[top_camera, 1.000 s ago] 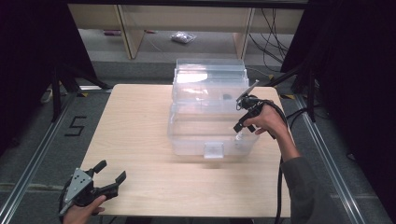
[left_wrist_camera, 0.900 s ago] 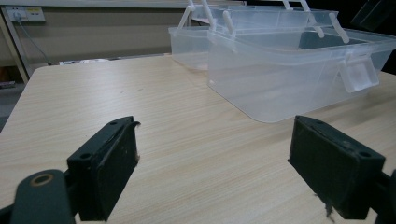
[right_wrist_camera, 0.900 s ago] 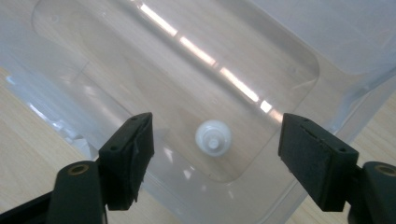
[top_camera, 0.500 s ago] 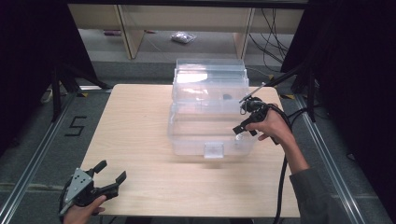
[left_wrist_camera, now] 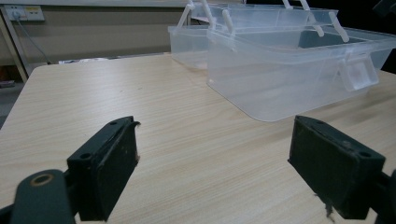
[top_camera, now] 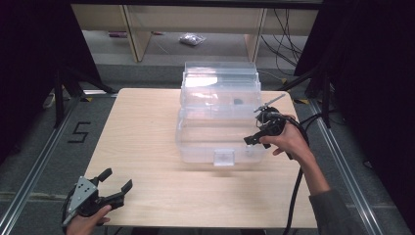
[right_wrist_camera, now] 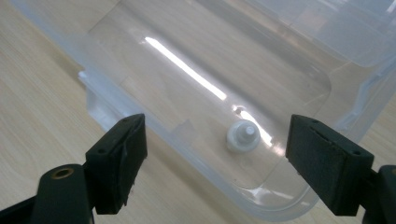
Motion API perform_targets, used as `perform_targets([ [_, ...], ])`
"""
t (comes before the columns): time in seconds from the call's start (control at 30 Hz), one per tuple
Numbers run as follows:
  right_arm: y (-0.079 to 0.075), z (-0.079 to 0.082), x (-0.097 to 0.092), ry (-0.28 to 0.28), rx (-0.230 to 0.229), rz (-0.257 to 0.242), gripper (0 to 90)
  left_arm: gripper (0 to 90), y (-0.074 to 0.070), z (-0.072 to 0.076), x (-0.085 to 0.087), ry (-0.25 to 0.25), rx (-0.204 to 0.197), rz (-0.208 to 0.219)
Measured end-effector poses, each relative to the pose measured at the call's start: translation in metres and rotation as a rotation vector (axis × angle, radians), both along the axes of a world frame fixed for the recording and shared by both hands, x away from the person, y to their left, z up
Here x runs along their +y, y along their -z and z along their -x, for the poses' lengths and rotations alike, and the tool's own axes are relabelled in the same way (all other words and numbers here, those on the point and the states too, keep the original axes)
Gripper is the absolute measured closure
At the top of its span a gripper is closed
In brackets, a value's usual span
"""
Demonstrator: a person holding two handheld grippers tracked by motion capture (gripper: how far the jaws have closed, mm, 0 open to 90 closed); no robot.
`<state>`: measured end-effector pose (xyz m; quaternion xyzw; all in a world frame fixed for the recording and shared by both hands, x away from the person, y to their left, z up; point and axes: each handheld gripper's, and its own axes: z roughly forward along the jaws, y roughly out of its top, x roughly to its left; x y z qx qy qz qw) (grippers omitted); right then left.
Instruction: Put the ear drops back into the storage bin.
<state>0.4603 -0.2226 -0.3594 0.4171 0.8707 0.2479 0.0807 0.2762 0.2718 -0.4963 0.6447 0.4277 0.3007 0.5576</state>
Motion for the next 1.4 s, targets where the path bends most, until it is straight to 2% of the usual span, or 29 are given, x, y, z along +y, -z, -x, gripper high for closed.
perform_targets([
  [0.33,0.005,0.020,-0.002,-0.004,-0.026,-0.050,20.5,14.6,0.000,0.000,0.000,0.000,0.000,-0.001],
  [0.37,0.006,0.021,-0.004,-0.012,-0.039,-0.053,20.5,14.7,0.000,0.000,0.000,-0.001,0.000,0.000],
  [0.5,0.007,0.028,-0.005,-0.003,-0.036,-0.067,20.5,14.6,0.000,0.000,0.000,0.000,0.000,-0.001],
  [0.63,0.010,0.035,-0.006,-0.007,-0.066,-0.096,20.4,14.6,0.000,0.000,0.000,-0.002,-0.003,0.001],
  [0.67,0.011,0.036,-0.007,-0.010,-0.072,-0.089,20.4,14.7,0.000,0.000,0.000,-0.001,-0.004,0.002],
  [0.77,0.014,0.040,-0.008,-0.014,-0.073,-0.099,20.3,14.7,0.000,0.001,0.000,-0.001,-0.001,0.001],
  [0.83,0.018,0.043,-0.008,-0.008,-0.090,-0.111,20.1,14.7,0.000,0.000,0.000,-0.002,-0.002,0.001],
  [0.87,0.018,0.045,-0.009,-0.010,-0.076,-0.106,20.1,14.7,-0.001,0.001,0.000,-0.003,0.003,-0.004],
  [0.9,0.021,0.046,-0.010,-0.012,-0.097,-0.107,20.1,14.6,0.000,0.001,0.000,-0.001,-0.001,0.002],
  [0.97,0.022,0.051,-0.011,-0.005,-0.090,-0.104,19.8,14.7,0.000,0.000,0.000,-0.001,-0.002,0.001],
  [1.0,0.025,0.053,-0.010,0.008,-0.100,-0.122,19.7,14.7,0.000,0.000,0.000,-0.001,-0.002,0.001],
  [1.03,0.026,0.054,-0.012,-0.013,-0.104,-0.108,19.6,14.7,0.000,0.001,0.000,-0.001,-0.002,0.000],
  [1.07,0.030,0.057,-0.012,-0.002,-0.112,-0.123,19.6,14.7,0.000,0.001,0.000,0.000,-0.002,0.000],
  [1.2,0.037,0.062,-0.016,-0.013,-0.134,-0.130,19.4,14.7,0.000,0.001,-0.001,0.001,-0.002,0.000],
  [1.27,0.040,0.065,-0.017,-0.001,-0.121,-0.142,19.3,14.7,0.000,0.001,-0.001,0.001,-0.001,0.000],
  [1.4,0.045,0.070,-0.021,0.012,-0.137,-0.161,19.2,14.6,0.000,0.001,-0.001,0.004,-0.002,0.000],
])
